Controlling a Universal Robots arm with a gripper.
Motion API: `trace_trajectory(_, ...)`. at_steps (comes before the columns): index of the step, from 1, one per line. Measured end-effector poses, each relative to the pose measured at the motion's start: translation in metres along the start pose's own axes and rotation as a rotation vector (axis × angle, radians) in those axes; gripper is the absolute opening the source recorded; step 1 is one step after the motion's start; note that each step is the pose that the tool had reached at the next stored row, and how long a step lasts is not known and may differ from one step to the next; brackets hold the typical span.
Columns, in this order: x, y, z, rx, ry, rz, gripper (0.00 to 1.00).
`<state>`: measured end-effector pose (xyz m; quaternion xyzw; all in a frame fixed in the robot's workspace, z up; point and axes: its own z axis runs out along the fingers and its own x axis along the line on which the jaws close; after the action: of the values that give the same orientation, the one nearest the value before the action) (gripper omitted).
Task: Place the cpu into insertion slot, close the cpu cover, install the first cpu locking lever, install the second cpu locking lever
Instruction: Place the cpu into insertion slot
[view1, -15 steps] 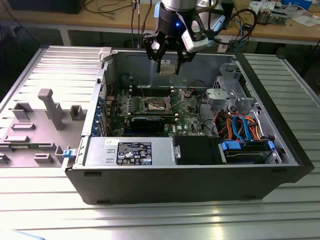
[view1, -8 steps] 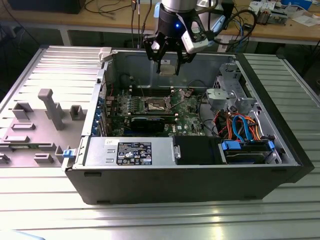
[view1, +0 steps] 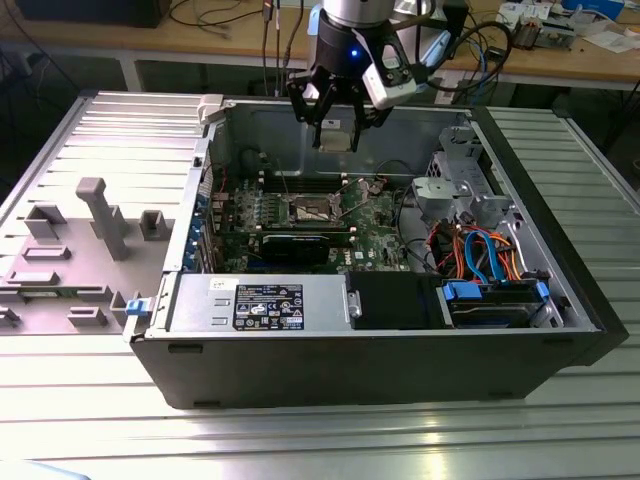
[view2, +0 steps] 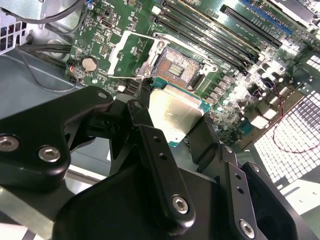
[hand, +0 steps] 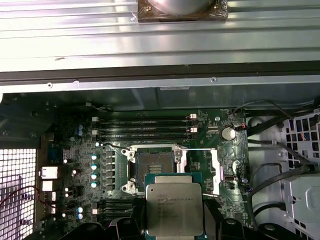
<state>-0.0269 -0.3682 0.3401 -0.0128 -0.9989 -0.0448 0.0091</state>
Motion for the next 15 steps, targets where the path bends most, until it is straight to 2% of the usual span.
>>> trace_trajectory(15, -0.0001, -0.0004, 0.0039, 0.0000, 0.0000, 0.000, 0.55)
